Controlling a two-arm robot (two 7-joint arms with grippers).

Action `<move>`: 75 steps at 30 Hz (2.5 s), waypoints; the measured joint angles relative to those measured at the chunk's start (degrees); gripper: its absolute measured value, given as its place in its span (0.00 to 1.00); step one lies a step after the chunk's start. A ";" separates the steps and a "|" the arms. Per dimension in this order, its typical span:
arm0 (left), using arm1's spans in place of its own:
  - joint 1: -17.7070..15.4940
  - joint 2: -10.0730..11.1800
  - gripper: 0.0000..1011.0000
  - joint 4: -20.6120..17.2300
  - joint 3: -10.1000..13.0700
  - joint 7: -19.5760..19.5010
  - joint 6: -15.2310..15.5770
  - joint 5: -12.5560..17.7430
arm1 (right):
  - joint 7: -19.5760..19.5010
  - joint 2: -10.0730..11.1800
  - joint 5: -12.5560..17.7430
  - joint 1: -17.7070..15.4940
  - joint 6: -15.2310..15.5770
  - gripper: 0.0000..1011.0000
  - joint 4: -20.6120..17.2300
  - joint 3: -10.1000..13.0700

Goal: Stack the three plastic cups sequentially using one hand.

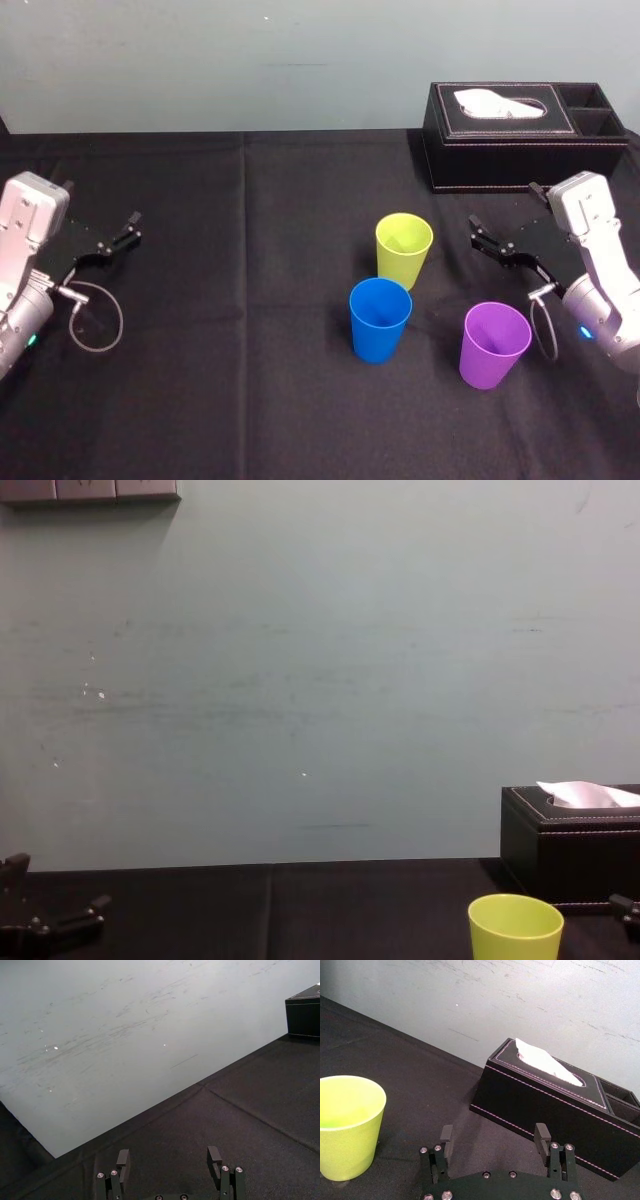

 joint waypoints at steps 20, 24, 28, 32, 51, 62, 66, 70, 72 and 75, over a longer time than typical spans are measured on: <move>0.00 0.00 1.00 0.00 0.00 0.00 0.00 0.00 | 0.00 0.00 0.00 0.00 0.00 0.99 0.00 0.00; 0.00 0.00 1.00 0.00 0.00 0.00 0.00 0.00 | 0.00 0.00 0.00 0.00 0.00 0.99 0.00 0.00; 0.00 0.00 1.00 0.00 0.00 0.00 0.00 0.00 | 0.00 0.00 0.00 0.00 0.00 0.99 0.00 0.00; 0.00 0.00 1.00 0.00 0.00 0.00 0.00 0.00 | 0.00 -0.07 -0.07 -0.04 -0.04 0.99 0.00 0.07; 0.00 0.00 1.00 0.00 0.00 0.00 0.00 0.00 | -1.91 2.12 -0.51 -7.74 1.04 0.99 -9.57 6.18; 0.00 0.00 1.00 0.00 0.00 0.00 0.00 0.00 | -0.19 8.59 3.87 -19.60 4.35 0.99 -18.62 13.54; 0.00 0.00 1.00 0.00 0.00 0.00 0.00 0.00 | 1.14 11.39 5.12 -24.50 6.47 0.99 -21.78 16.17; 0.00 0.00 1.00 0.00 0.00 0.00 0.00 0.00 | 3.07 13.95 6.25 -28.34 8.78 0.99 -23.97 18.06; 0.00 0.00 1.00 0.00 0.00 0.00 0.00 0.00 | 4.23 14.90 6.91 -29.81 9.19 0.99 -24.54 18.81; 0.00 0.00 1.00 0.00 0.00 0.00 0.00 0.00 | 6.57 16.44 8.23 -32.74 9.33 0.99 -25.36 20.34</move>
